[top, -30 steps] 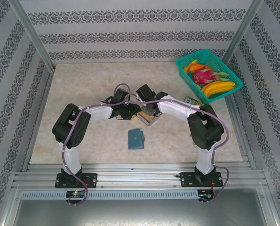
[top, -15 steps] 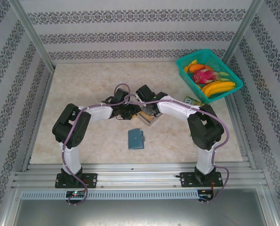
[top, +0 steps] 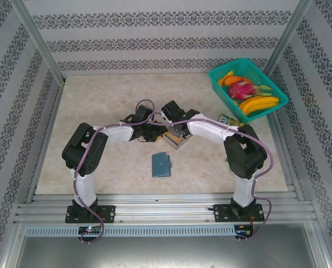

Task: Put the credit cards into the card holder

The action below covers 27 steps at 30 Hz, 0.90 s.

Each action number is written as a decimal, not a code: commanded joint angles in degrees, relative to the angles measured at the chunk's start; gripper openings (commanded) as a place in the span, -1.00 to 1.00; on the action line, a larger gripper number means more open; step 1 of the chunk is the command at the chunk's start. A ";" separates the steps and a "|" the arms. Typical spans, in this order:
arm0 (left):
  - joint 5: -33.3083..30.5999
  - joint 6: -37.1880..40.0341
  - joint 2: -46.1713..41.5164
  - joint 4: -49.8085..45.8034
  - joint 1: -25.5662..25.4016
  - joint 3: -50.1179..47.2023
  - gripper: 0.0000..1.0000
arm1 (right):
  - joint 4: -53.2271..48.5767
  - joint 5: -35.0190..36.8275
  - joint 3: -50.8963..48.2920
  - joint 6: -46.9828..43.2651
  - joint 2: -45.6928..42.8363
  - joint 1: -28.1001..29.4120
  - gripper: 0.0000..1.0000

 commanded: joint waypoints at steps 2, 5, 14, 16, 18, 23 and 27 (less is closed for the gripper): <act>0.09 0.03 1.99 -2.80 0.41 -2.49 -0.29 | -1.25 3.86 -0.38 -0.52 -1.70 -0.03 -0.78; 0.46 -0.21 2.27 -2.29 0.41 -2.60 -0.29 | -1.27 3.19 -0.13 -0.47 -1.55 -0.03 -0.88; 0.52 -0.01 2.06 -2.50 0.41 -2.51 -0.29 | -2.29 2.07 0.83 0.98 -2.21 0.03 -1.00; 0.38 0.20 1.75 -2.62 0.34 -2.53 -0.29 | -3.38 0.75 1.29 1.78 -3.44 -0.05 -1.00; 0.35 0.32 1.52 -2.66 0.41 -2.51 -0.29 | -4.30 -1.26 1.54 2.91 -5.16 -0.21 -1.00; 0.40 0.97 0.28 -2.42 0.40 -2.31 -0.27 | -6.19 -8.82 1.14 6.97 -8.99 -1.50 -1.00; 0.38 1.42 -0.20 -2.56 0.41 -2.16 -0.26 | -6.72 -10.70 0.58 8.76 -9.81 -2.46 -1.00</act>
